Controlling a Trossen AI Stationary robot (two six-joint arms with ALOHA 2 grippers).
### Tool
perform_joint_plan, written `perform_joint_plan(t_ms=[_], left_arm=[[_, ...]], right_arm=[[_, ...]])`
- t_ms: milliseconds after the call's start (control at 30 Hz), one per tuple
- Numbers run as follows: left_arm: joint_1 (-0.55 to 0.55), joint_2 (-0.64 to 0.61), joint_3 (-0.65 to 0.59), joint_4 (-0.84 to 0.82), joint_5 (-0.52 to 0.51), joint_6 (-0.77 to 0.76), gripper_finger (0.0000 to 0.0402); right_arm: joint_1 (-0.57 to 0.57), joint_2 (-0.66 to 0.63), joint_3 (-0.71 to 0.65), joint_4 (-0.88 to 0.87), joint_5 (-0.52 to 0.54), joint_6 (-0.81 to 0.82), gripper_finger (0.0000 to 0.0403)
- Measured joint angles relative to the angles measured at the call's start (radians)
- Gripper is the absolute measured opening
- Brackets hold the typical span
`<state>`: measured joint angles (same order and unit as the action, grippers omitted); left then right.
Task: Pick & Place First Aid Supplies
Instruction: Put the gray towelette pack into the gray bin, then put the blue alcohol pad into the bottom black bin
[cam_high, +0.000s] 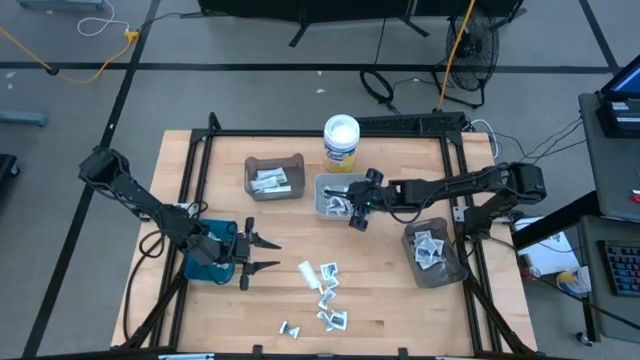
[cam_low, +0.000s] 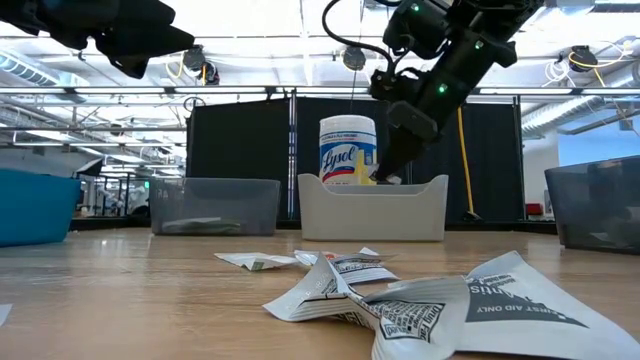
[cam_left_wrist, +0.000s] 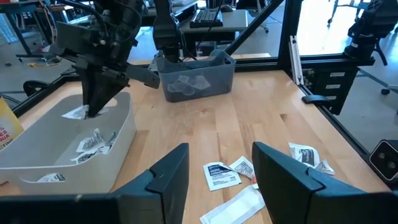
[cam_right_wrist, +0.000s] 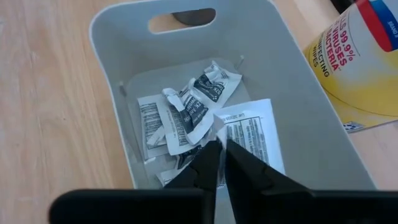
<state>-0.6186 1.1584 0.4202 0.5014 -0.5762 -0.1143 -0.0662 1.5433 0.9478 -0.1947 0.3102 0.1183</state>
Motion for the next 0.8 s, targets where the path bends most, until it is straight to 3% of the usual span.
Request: perform_joint_plan(t_ms=[433, 633, 800], left_arm=[[0.0, 0.0, 0.0, -0.003, 0.0, -0.001, 0.0182], [0.0, 0.0, 0.0, -0.004, -0.001, 0.0, 0.0182], [0.0, 0.0, 0.0, -0.004, -0.001, 0.0, 0.0182]], right_arm=[[0.009, 0.0, 0.0, 0.004, -0.012, -0.01, 0.0136], [0.105, 0.0, 0.0, 0.059, -0.23, -0.14, 0.015], [0.223, 0.0, 0.0, 0.179, -0.259, -0.187, 0.0147]])
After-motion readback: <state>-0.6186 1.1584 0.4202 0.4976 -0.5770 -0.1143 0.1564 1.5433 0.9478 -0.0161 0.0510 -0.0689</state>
